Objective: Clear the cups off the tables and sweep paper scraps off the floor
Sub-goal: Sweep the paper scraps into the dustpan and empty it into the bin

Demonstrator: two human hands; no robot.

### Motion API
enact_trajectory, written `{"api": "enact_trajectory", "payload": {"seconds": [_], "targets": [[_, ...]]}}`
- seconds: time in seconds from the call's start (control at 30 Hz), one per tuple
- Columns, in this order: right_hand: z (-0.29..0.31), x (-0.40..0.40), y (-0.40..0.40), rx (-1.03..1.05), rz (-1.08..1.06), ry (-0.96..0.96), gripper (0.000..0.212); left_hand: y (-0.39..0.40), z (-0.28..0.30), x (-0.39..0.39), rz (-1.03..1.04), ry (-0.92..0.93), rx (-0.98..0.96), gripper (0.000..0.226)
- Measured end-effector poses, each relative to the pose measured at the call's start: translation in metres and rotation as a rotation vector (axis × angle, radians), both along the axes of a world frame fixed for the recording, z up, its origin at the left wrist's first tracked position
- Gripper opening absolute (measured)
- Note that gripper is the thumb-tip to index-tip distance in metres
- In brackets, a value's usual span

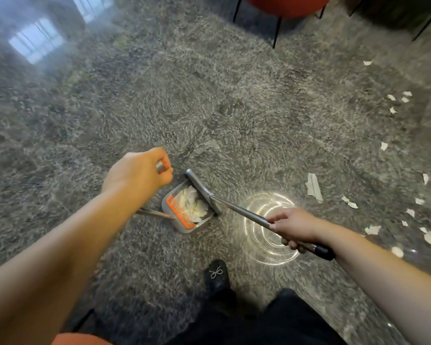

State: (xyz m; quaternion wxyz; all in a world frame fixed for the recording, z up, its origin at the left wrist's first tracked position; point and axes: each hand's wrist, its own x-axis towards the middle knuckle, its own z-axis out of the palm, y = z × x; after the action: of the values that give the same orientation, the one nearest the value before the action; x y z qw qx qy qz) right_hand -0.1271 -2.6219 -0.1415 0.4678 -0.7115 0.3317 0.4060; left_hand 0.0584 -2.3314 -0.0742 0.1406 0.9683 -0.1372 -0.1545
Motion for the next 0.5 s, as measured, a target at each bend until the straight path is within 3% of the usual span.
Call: {"api": "enact_trajectory", "payload": {"seconds": [0.5], "targets": [[0.028,-0.081,-0.116,-0.147,-0.536,-0.103,0.028,-0.192,0.024,0.008,-0.388,-0.071,-0.052,0.013]]}}
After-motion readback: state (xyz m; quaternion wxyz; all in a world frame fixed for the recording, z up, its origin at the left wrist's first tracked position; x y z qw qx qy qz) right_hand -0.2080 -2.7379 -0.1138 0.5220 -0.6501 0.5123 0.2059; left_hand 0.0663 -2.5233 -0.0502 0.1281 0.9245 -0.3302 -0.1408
